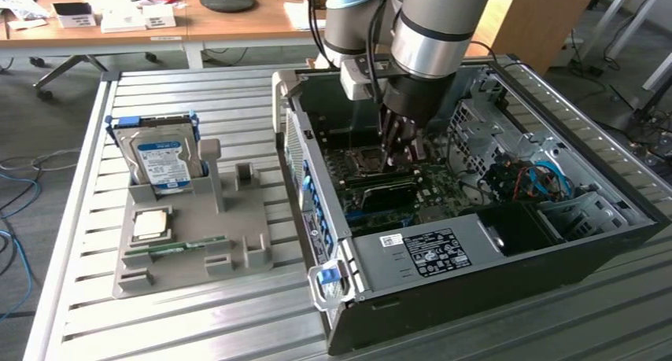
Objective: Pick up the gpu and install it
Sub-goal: 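Press down on the gpu until it lock into place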
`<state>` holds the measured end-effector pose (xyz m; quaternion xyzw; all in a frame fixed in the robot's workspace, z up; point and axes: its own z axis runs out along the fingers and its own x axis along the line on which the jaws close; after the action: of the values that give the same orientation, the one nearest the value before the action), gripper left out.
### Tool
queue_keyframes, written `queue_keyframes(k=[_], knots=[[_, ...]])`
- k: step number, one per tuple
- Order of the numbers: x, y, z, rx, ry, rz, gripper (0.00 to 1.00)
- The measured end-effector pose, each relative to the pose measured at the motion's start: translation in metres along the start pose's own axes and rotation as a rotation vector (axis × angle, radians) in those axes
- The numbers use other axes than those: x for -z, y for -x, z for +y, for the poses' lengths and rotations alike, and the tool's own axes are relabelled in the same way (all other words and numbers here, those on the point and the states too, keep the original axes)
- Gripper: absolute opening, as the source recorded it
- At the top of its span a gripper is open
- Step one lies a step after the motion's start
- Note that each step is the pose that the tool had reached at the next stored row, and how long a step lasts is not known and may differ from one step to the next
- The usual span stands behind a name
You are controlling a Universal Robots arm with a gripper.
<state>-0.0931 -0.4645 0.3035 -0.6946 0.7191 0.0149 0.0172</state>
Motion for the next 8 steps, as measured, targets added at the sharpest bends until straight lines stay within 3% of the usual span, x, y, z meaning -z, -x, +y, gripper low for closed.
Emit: queue_keyframes(k=[8], knots=[[-0.0003, 0.0002, -0.0070, 0.000, 0.0002, -0.0001, 0.11]])
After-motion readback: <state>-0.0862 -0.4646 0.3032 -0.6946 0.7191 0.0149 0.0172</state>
